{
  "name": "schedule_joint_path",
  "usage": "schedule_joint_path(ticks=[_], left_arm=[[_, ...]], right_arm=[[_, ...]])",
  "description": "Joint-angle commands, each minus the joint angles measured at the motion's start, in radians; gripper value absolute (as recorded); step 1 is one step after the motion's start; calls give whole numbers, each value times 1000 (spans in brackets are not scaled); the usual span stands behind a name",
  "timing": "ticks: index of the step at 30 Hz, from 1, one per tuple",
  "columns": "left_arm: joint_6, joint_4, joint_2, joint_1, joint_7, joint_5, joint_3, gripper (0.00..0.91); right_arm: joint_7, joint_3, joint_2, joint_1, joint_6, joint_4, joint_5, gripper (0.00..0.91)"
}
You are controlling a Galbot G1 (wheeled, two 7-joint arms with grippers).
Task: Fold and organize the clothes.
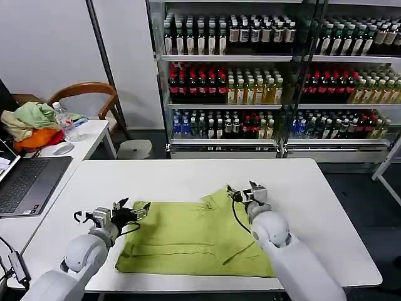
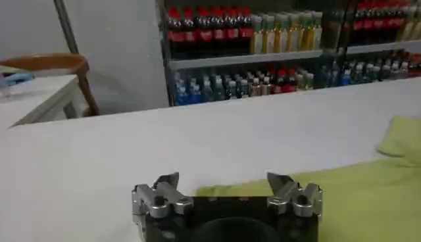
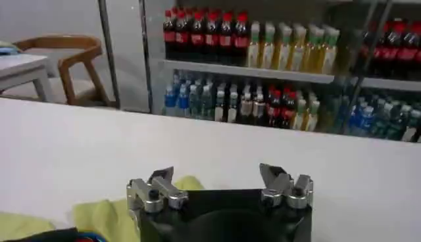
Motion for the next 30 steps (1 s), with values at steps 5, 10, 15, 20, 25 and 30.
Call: schedule_joint_path(ticks=[5,10,15,20,25,30], left_arm=[[8,135,3,-89,9,-20,43,907],[26,130,8,-79,29,-28,32,907],[24,127,5,-70,32,-24,32,907],[25,125,2,-67,38,-24,27,907],[18,112,1,-46,46,-25,23,40],[19,81,-2,-26,46,-24,19,40]], right_arm=[[-9,-24,82,61,33,-179,18,907],[-25,-19,85,65,49,-185,18,907],[-34,-20,91,69,55,-194,14,907],[-42,-19,95,66,57,-197,13,907],[-42,-16,92,65,47,-205,14,0],[-54,-16,92,61,46,-202,17,0]])
